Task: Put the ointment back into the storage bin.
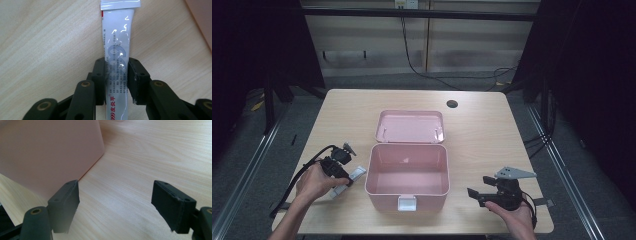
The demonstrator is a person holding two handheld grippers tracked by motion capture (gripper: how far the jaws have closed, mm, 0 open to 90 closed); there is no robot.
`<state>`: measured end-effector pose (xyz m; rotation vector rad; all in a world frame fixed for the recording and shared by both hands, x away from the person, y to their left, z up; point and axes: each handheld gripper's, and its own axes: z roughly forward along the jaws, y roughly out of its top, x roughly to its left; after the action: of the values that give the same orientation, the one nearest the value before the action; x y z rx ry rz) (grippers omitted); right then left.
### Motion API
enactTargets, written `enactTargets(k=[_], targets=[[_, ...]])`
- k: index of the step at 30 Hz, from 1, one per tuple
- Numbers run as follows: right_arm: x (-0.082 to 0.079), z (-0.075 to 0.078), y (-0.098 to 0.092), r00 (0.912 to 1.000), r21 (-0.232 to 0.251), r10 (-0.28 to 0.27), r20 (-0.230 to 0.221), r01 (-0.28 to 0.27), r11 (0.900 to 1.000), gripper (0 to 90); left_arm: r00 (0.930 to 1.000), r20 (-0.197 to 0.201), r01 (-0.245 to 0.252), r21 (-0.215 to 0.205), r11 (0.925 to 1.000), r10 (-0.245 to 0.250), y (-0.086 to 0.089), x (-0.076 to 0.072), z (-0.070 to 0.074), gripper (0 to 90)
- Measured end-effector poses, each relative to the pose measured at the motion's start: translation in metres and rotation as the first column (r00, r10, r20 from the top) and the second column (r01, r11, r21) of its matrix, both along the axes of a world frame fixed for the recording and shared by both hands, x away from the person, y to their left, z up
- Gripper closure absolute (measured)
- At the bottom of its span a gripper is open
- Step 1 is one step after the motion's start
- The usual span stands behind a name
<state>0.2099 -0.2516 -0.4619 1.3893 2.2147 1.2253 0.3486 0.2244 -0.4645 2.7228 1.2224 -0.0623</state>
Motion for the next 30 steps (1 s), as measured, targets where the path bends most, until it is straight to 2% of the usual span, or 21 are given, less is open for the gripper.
enactTargets(k=[1, 5, 7, 10, 12, 14, 19, 21, 23, 24, 26, 27, 30], targets=[[0.000, 0.000, 0.000, 1.0000, -0.002, 0.004, -0.001, -0.004, 1.000, 22.2, 0.9998, -0.003, 0.020, 0.016, 0.9997, -0.020, -0.003, 0.001, 0.000, 70.0], [0.000, 0.000, 0.000, 1.0000, 0.001, 0.002, -0.005, -0.002, 1.000, 22.2, 0.9995, -0.015, 0.029, 0.017, 0.9994, -0.029, -0.002, 0.003, 0.001, 70.4], [0.000, 0.000, 0.000, 1.0000, 0.003, 0.003, 0.000, -0.003, 1.000, 22.2, 0.9999, -0.016, 0.005, 0.022, 0.9997, -0.005, -0.002, 0.003, 0.001, 70.6], [0.000, 0.000, 0.000, 1.0000, 0.003, 0.001, -0.003, -0.001, 1.000, 22.2, 0.9996, -0.022, 0.016, 0.026, 0.9995, -0.015, 0.000, 0.003, 0.002, 70.8], [0.000, 0.000, 0.000, 1.0000, 0.005, 0.001, -0.005, -0.001, 1.000, 22.2, 0.9997, -0.023, 0.007, 0.005, 1.0000, -0.007, 0.003, 0.003, 0.004, 70.8], [0.000, 0.000, 0.000, 1.0000, 0.005, 0.001, -0.005, -0.001, 1.000, 22.2, 0.9995, -0.032, 0.005, -0.039, 0.9992, -0.006, 0.006, 0.003, 0.007, 70.8], [0.000, 0.000, 0.000, 1.0000, 0.005, 0.002, -0.005, -0.002, 1.000, 22.2, 0.9995, -0.031, -0.012, -0.066, 0.9978, 0.010, 0.012, 0.000, 0.019, 70.7], [0.000, 0.000, 0.000, 1.0000, 0.004, 0.001, -0.004, -0.001, 1.000, 22.1, 0.9993, -0.037, -0.012, -0.088, 0.9960, 0.009, 0.014, -0.001, 0.021, 70.7], [0.000, 0.000, 0.000, 1.0000, 0.003, 0.002, -0.004, -0.002, 1.000, 22.1, 0.9991, -0.042, -0.002, -0.101, 0.9949, -0.002, 0.015, -0.001, 0.023, 70.7], [0.000, 0.000, 0.000, 1.0000, 0.003, 0.003, -0.004, -0.003, 1.000, 22.1, 0.9991, -0.039, 0.012, -0.124, 0.9922, -0.017, 0.017, -0.002, 0.027, 70.7], [0.000, 0.000, 0.000, 1.0000, 0.003, 0.005, -0.002, -0.005, 1.000, 22.1, 0.9986, -0.043, 0.023, -0.128, 0.9915, -0.029, 0.018, -0.003, 0.029, 70.7], [0.000, 0.000, 0.000, 1.0000, 0.003, 0.003, -0.003, -0.003, 1.000, 22.1, 0.9992, -0.025, 0.028, -0.123, 0.9920, -0.031, 0.018, -0.006, 0.033, 70.7], [0.000, 0.000, 0.000, 1.0000, 0.004, 0.004, -0.005, -0.004, 1.000, 22.0, 0.9989, -0.019, 0.040, -0.135, 0.9900, -0.043, 0.019, -0.008, 0.038, 70.7]])
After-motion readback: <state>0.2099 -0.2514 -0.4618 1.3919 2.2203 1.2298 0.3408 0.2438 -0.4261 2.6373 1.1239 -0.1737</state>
